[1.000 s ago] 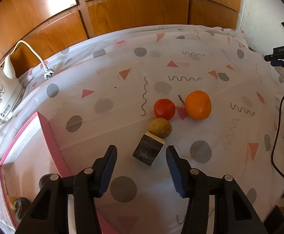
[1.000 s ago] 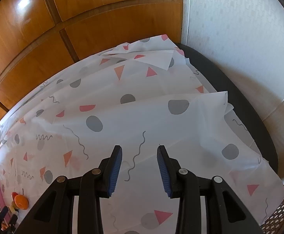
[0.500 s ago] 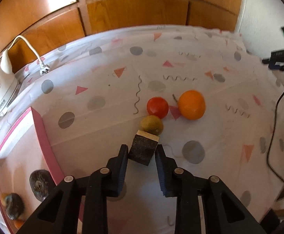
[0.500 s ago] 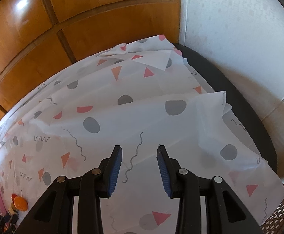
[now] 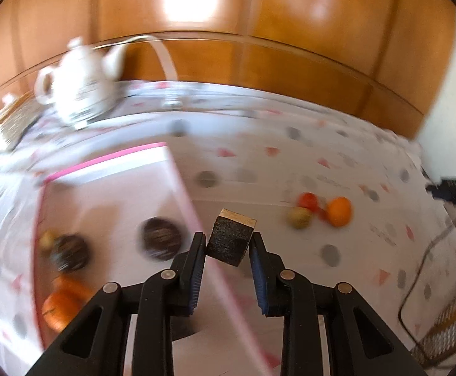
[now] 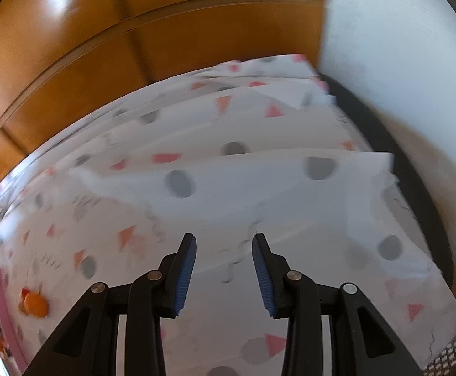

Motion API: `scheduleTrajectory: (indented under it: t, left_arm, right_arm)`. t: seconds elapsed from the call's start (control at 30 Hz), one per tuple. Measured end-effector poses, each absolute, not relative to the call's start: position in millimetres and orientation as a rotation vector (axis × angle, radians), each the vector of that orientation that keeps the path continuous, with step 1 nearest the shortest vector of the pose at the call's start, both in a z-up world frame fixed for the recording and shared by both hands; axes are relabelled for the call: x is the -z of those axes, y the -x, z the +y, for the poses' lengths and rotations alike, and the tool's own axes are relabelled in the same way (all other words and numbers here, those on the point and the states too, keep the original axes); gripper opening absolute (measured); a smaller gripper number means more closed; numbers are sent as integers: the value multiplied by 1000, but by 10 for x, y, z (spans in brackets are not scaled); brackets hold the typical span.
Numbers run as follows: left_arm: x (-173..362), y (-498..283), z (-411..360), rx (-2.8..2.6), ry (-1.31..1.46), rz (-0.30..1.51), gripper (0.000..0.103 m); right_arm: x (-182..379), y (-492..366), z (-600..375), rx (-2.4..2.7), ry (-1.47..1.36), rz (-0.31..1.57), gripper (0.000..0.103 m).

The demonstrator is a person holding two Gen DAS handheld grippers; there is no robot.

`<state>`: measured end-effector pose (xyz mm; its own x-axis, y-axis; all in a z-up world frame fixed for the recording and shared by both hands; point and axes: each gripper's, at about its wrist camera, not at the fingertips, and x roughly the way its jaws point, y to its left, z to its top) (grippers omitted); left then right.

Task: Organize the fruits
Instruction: 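Carry the dark block into the tray and open the left gripper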

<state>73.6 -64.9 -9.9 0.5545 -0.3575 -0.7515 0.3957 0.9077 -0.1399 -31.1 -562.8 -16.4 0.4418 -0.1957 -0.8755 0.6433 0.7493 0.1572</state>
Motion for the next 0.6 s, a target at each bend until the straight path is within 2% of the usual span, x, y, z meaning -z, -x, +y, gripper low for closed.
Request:
scheduleTrajectory:
  t: [0.3,0.6]
  left_arm:
    - [280,-683,222,229,82,923,28]
    - [461,-475,512,185,98,952,28]
  right_arm:
    - [165,-10,-4909,253,-283,1027,37]
    - [180,-94,-4261,42,-108,1042,37]
